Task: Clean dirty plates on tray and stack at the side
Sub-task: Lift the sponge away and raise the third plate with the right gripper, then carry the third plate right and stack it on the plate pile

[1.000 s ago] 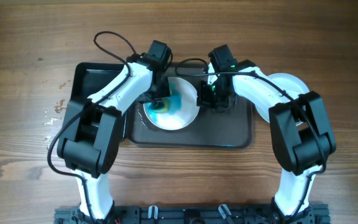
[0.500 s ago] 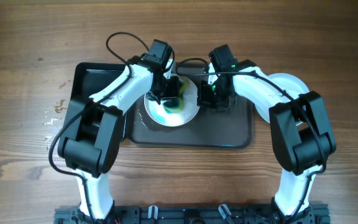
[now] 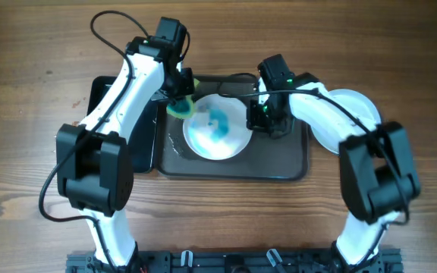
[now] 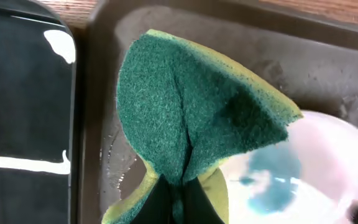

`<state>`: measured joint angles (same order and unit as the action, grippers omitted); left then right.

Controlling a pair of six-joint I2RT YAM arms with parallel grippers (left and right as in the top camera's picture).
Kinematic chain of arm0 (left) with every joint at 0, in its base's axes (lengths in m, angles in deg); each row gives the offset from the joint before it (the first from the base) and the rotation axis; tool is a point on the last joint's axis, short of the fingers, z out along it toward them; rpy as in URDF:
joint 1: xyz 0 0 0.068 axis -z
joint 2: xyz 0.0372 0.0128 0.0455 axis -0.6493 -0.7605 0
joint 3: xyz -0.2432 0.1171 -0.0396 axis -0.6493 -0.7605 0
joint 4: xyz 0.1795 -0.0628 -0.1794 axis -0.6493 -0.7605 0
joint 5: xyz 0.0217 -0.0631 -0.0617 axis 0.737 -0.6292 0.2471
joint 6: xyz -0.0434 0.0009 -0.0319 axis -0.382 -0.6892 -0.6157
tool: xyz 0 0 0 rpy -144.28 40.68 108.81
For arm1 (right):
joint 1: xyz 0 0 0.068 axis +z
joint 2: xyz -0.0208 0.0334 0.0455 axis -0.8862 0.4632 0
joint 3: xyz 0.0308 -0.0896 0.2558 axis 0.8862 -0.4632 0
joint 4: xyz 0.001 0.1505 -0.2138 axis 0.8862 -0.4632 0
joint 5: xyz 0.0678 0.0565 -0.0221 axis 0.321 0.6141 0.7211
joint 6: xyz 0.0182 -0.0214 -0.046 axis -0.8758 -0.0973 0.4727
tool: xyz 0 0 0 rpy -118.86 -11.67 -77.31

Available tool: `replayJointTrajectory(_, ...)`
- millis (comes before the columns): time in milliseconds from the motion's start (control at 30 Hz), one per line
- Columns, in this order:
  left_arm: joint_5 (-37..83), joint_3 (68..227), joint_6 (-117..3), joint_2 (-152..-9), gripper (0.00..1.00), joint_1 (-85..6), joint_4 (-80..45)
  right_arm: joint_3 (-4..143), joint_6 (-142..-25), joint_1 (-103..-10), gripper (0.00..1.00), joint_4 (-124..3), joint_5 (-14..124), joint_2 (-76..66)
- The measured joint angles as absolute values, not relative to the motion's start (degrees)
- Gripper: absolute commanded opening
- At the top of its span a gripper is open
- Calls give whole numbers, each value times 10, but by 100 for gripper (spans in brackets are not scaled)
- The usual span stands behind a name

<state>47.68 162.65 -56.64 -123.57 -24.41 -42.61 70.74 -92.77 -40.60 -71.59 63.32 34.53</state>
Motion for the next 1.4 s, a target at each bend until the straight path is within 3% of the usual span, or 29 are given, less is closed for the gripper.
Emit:
replayJointTrajectory(200,481,1627,-568,-1236,4,-249,-423,707,-919,-382,4,-778,468,251)
replayJointTrajectory(500,484,1627,-570,-1236,4,-249,-419,707,-910,-267,4,-821,188,115)
replayJointTrajectory(1067,484,1627,-570,-1236,4,-249,-419,707,-908,-84,4,-855,-235,93)
replayJointTrajectory(1300,484,1627,-570,-1236,4,-249,-419,707,-908,-81,4,-847,-266,93)
replayJointTrajectory(1400,484,1627,-570,-1236,4,-249,-419,707,-921,-87,4,-841,-194,93)
